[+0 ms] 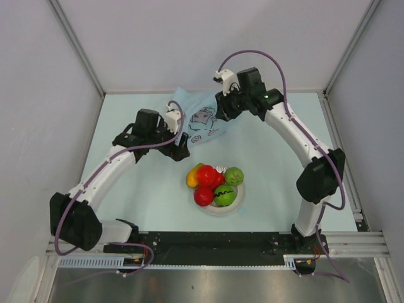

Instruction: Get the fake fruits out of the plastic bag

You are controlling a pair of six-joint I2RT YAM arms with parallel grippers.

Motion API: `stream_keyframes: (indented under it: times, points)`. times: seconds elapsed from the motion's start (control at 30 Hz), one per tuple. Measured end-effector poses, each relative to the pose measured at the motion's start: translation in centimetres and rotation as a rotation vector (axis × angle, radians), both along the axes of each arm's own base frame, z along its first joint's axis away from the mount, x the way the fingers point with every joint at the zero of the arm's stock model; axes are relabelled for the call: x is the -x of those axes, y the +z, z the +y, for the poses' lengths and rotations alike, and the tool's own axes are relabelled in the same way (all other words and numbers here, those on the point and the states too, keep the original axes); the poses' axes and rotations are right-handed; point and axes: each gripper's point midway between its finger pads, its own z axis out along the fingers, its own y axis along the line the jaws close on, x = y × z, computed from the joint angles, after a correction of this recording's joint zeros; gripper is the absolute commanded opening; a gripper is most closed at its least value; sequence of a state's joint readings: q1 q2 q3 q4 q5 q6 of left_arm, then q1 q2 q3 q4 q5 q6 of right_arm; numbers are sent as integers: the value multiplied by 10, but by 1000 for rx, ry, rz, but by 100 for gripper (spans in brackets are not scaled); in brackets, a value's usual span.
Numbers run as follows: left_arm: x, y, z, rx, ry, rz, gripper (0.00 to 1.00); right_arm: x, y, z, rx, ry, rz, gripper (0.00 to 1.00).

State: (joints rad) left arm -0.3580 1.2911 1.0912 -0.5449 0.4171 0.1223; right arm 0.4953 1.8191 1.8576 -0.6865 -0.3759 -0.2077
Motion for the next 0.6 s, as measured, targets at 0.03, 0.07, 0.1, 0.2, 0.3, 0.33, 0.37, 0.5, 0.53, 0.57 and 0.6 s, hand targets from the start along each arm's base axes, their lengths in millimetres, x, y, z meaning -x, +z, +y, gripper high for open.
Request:
stream_keyframes:
  times: [0.03, 0.07, 0.1, 0.2, 0.3, 0.33, 0.37, 0.5, 0.53, 0.57, 0.6]
  points:
    - [-5, -7, 0, -24, 9, 12, 90, -4, -7, 3, -3, -8, 20, 28]
    - [-13, -14, 1, -49, 21, 21, 91, -9, -16, 7, -4, -15, 44, 27]
    - [-20, -20, 2, -71, 32, 31, 91, -13, -25, 10, -6, -23, 67, 26]
    - [-36, -38, 3, -124, 54, 59, 81, -26, -49, 20, -17, -55, 132, 26]
    - [-46, -58, 5, -182, 63, 82, 51, -41, -66, 29, -34, -101, 181, 26]
    - [-48, -64, 5, -197, 63, 91, 37, -45, -68, 30, -38, -111, 183, 26]
    - [-49, -68, 5, -210, 63, 95, 30, -51, -72, 30, -36, -140, 186, 26]
    - [-51, -70, 5, -238, 41, 89, 0, -69, -93, 19, -6, -249, 191, 26]
    - [-51, -68, 5, -236, 40, 85, 0, -71, -104, 11, 15, -273, 195, 26]
    - [-50, -65, 5, -232, 38, 79, 0, -72, -116, 1, 43, -301, 204, 26]
    - [-49, -62, 3, -221, 29, 75, 0, -72, -127, -9, 71, -321, 213, 26]
